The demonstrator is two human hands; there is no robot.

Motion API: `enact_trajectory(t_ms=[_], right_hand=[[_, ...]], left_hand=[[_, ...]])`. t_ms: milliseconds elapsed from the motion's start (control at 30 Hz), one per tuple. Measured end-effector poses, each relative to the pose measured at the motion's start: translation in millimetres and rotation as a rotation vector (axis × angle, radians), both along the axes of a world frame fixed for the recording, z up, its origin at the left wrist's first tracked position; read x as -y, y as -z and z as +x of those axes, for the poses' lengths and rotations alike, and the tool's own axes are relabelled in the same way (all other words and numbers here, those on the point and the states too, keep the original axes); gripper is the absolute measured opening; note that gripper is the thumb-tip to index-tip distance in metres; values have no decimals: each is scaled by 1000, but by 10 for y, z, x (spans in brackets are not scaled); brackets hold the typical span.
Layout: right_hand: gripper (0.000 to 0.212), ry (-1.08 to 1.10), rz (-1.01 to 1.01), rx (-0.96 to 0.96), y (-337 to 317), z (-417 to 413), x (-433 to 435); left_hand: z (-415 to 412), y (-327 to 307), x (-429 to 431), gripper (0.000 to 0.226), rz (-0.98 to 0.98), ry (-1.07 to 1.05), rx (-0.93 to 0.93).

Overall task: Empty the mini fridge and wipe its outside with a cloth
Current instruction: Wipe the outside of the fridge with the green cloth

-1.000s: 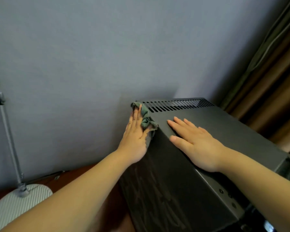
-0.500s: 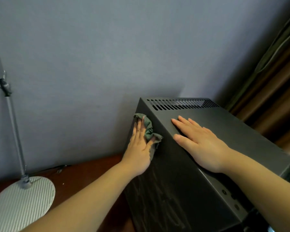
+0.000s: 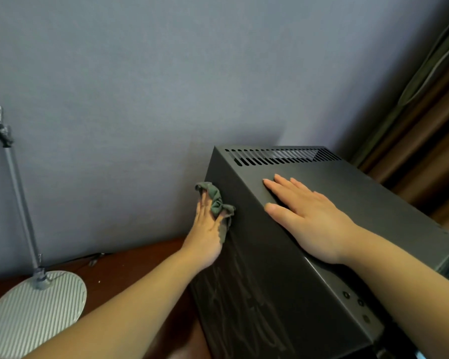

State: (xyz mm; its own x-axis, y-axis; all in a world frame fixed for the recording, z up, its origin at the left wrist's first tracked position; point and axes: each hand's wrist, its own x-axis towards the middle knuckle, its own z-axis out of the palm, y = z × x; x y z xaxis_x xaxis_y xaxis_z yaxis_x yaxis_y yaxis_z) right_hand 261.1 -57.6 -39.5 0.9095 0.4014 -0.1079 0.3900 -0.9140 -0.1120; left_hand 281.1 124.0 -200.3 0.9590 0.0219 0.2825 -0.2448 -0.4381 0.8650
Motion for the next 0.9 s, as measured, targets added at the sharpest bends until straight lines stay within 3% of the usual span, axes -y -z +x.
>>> enact_trajectory(t_ms=[100,267,333,433,633,767,900], right_hand=[[60,1,-2,-3,-1,4,0],[60,6,-1,-1,3,8,-1],[60,6,-5,1,2,5,-2],[61,7,-5,0,0,0,-6],[62,3,5,-1,-2,2,-6],[62,5,2,-3,-17,3,-11],[62,2,12,6,-1,3,-12]], left_hand=[[-21,-24,66,69,-79,-32,31],[166,-215,-9,76,63,13,104],[265,-201,-84,70,75,1,71],[307,-96,-99,70,-79,-27,-21],[-242,283,207,69,-54,-51,-94],[-233,33,240,74,97,6,54],[-134,-30,230,77,60,-20,107]])
